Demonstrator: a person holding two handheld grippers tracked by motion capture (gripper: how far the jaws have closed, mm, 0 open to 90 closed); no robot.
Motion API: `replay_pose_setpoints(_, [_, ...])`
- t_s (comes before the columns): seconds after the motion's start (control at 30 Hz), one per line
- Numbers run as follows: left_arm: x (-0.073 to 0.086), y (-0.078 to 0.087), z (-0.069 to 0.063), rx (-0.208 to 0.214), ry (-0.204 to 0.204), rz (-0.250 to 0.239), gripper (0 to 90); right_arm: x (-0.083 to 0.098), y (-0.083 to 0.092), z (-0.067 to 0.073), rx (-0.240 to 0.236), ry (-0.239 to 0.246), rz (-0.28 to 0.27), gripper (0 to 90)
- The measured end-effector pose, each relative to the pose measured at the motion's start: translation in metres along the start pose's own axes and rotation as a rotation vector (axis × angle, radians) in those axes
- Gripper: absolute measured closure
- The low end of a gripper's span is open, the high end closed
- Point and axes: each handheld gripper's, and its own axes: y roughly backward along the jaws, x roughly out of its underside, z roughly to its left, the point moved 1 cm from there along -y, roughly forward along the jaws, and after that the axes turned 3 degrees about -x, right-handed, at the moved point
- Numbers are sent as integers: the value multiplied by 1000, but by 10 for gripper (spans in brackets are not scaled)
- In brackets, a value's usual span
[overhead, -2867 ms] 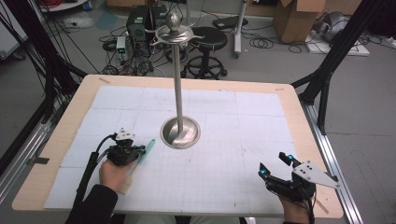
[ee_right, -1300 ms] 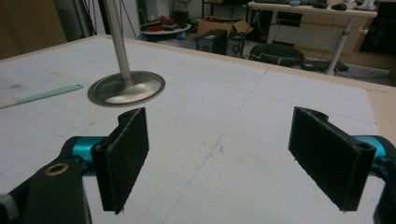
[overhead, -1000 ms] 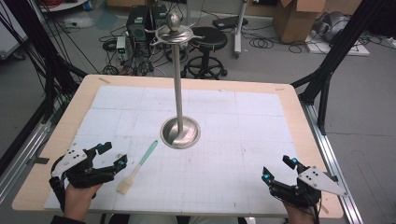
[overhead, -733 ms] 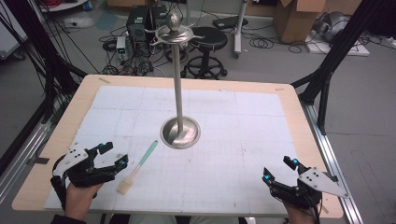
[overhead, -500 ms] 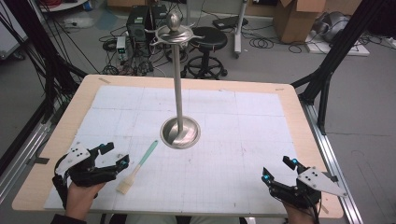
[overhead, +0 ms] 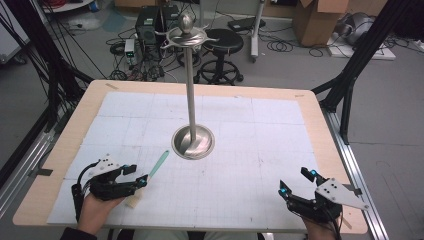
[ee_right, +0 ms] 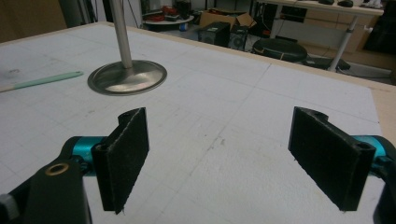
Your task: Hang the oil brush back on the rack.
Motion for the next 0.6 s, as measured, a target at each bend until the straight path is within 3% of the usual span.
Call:
replay_pose_setpoints(0.3, [4, -16, -7, -35, -17, 119, 543, 0, -1, 0, -1, 4, 7, 190])
replay_pose_setpoints(0.47, [5, -21, -8, -74, -19, 161, 563, 0, -1, 1, -2, 1, 10, 189])
replay_pose_setpoints(0.6, [4, -24, -11, -99, -45, 176, 647, 0, -2, 1, -4, 4, 11, 189])
